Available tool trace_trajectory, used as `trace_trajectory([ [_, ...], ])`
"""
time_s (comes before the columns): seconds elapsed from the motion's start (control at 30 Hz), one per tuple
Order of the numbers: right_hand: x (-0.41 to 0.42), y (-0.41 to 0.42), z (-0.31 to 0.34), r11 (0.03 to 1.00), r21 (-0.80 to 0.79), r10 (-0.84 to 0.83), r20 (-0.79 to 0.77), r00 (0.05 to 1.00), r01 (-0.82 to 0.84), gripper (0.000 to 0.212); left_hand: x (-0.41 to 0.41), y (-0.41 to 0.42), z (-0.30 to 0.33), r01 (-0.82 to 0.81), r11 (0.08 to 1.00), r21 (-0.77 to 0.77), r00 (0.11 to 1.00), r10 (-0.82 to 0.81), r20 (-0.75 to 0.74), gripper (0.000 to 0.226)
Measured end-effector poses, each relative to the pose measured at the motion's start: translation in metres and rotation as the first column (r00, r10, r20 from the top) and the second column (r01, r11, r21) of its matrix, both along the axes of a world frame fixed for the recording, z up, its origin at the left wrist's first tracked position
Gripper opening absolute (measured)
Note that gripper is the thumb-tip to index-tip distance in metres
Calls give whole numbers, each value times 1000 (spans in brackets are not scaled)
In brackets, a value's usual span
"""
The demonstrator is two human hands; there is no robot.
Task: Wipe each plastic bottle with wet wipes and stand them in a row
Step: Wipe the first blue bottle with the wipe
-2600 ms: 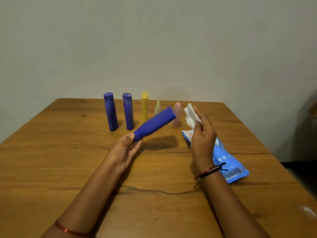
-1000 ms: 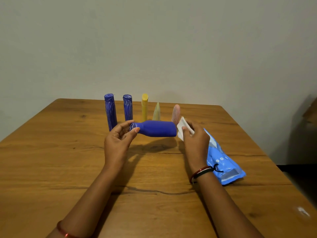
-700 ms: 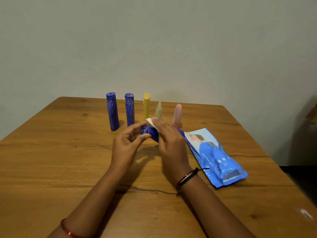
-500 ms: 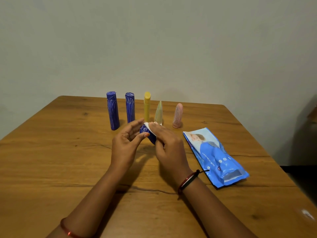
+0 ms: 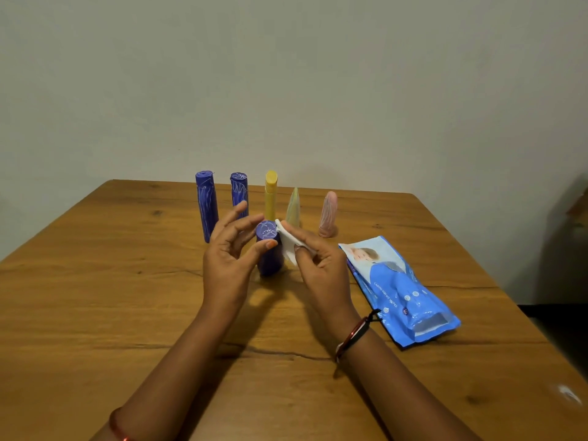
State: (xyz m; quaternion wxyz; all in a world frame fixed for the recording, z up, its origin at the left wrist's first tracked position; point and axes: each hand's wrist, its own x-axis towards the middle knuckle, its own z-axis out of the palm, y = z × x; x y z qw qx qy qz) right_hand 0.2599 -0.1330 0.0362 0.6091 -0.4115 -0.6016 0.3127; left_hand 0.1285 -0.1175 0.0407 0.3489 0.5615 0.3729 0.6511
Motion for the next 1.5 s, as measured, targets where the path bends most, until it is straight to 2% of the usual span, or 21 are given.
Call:
trace_trajectory([
  [0.2, 1, 0, 6, 1000, -17, 26, -25, 999, -26, 39, 2, -1, 5, 58, 998, -37, 998, -57, 37, 35],
  [0.3, 1, 4, 9, 999, -37, 18, 21, 1000, -17, 39, 0, 0, 4, 87, 995, -54, 995, -84, 45, 34],
  [0.37, 1, 7, 15, 1000, -2, -23, 92, 995, 23, 39, -4, 1, 3, 76, 995, -60, 997, -74, 36, 36],
  [0.47, 1, 11, 33, 973, 212, -148, 251, 957, 95, 40, -11, 4, 4, 84, 994, -70, 996, -84, 7, 41],
  [0.57, 1, 12, 48, 927, 376, -209, 481, 852, 15, 42, -14, 5, 4, 119, 990, -75, 993, -118, 9, 49],
  [0.63, 1, 15, 49, 932, 345, -129, 607, 784, -114, 41, -15, 5, 4, 143, 987, -68, 989, -142, 30, 56],
  [0.7, 1, 17, 44, 942, 241, 8, 679, 734, -232, 42, -16, 6, 5, 164, 984, -66, 986, -162, 30, 60],
  [0.8, 5, 18, 41, 942, 222, 33, 687, 726, -253, 44, -18, 8, 5, 180, 981, -71, 984, -179, 28, 59],
  [1.0, 15, 13, 40, 939, 241, 43, 625, 779, -246, 45, -20, 11, 1, 176, 980, -95, 984, -171, 55, 55],
  [1.17, 30, 24, 41, 963, 267, -140, 627, 766, -43, 40, -21, 12, 1, 171, 979, -112, 984, -164, 67, 55],
  [1.3, 18, 23, 50, 957, 278, -227, 535, 814, 85, 44, -22, 13, 1, 182, 976, -122, 982, -174, 71, 57],
  [1.4, 1, 15, 58, 924, 382, -234, 584, 777, -9, 42, -22, 13, 0, 185, 975, -121, 981, -177, 75, 57],
  [1.5, -5, 13, 53, 923, 345, -113, 665, 738, -169, 37, -23, 12, -1, 189, 975, -115, 980, -181, 78, 53],
])
